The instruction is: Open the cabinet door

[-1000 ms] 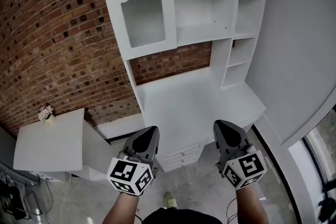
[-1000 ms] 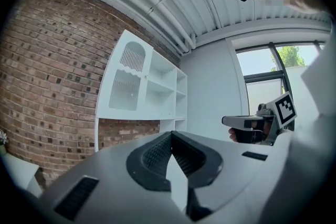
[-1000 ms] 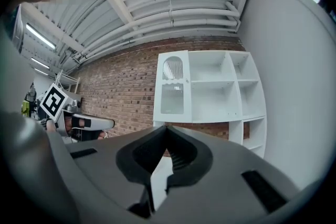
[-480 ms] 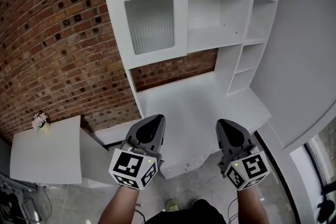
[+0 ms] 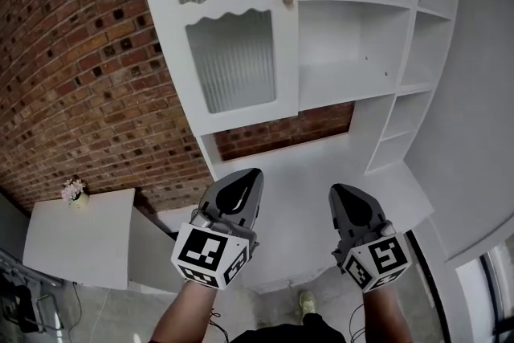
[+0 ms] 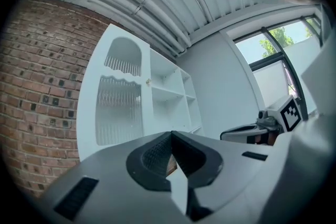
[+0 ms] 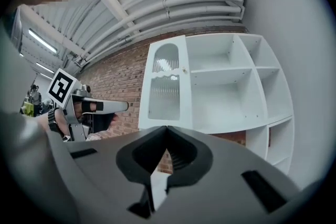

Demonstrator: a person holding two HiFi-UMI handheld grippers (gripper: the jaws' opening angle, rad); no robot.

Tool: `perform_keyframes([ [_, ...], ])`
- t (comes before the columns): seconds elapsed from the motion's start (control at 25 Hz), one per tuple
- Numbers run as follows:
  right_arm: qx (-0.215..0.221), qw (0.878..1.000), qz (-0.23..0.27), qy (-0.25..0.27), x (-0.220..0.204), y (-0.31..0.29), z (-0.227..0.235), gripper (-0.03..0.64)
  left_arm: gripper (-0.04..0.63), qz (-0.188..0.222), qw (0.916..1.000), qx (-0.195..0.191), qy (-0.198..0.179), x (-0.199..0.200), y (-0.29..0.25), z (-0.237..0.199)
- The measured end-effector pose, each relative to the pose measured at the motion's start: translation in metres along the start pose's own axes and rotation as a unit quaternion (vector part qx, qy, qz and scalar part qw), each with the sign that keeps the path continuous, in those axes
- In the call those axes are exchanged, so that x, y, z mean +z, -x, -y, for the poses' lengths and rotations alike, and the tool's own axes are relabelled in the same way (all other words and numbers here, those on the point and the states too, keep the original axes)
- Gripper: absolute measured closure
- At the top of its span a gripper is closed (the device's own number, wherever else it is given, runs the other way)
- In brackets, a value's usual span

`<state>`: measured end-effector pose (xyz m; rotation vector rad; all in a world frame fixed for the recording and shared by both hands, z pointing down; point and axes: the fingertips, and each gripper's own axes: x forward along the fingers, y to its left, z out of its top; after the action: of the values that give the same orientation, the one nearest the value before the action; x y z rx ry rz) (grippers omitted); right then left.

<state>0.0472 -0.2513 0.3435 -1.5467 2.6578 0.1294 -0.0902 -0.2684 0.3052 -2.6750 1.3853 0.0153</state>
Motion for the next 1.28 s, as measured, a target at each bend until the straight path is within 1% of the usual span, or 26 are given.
perform_keyframes([
  [0.12,0.032,0.999,0.007,0.003,0.005,-0.025,0.018,0.614,0.589,0.000,0.9996,0.029,-0.007,0.006,-0.027,-0.012],
  [0.24,0.062,0.998,0.011,0.005,0.007,-0.048,0.036,0.614,0.589,0.001,0.9983,0.052,-0.027,0.015,-0.054,-0.021],
  [0.44,0.095,0.995,0.029,0.015,0.018,-0.078,0.064,0.614,0.589,0.005,0.9932,0.078,-0.086,0.047,-0.100,-0.028],
  [0.56,0.114,0.992,0.044,0.011,0.026,-0.091,0.078,0.614,0.589,0.008,0.9872,0.100,-0.124,0.071,-0.123,-0.035],
  [0.64,0.126,0.991,0.052,0.006,0.029,-0.097,0.084,0.614,0.589,0.007,0.9817,0.115,-0.151,0.087,-0.136,-0.037],
  [0.76,0.140,0.988,0.058,0.001,0.031,-0.104,0.091,0.614,0.589,0.003,0.9712,0.136,-0.196,0.109,-0.154,-0.041],
  [0.96,0.159,0.985,0.067,-0.003,0.031,-0.112,0.101,0.614,0.588,-0.010,0.9482,0.163,-0.272,0.139,-0.182,-0.049],
  [1.04,0.164,0.984,0.071,-0.006,0.031,-0.115,0.105,0.614,0.579,-0.017,0.9372,0.176,-0.300,0.150,-0.190,-0.057],
  [1.16,0.167,0.983,0.074,-0.009,0.029,-0.118,0.113,0.614,0.524,-0.024,0.9168,0.204,-0.343,0.168,-0.196,-0.068],
  [1.28,0.167,0.983,0.076,-0.013,0.027,-0.121,0.121,0.614,0.514,-0.031,0.8983,0.222,-0.378,0.182,-0.207,-0.072],
])
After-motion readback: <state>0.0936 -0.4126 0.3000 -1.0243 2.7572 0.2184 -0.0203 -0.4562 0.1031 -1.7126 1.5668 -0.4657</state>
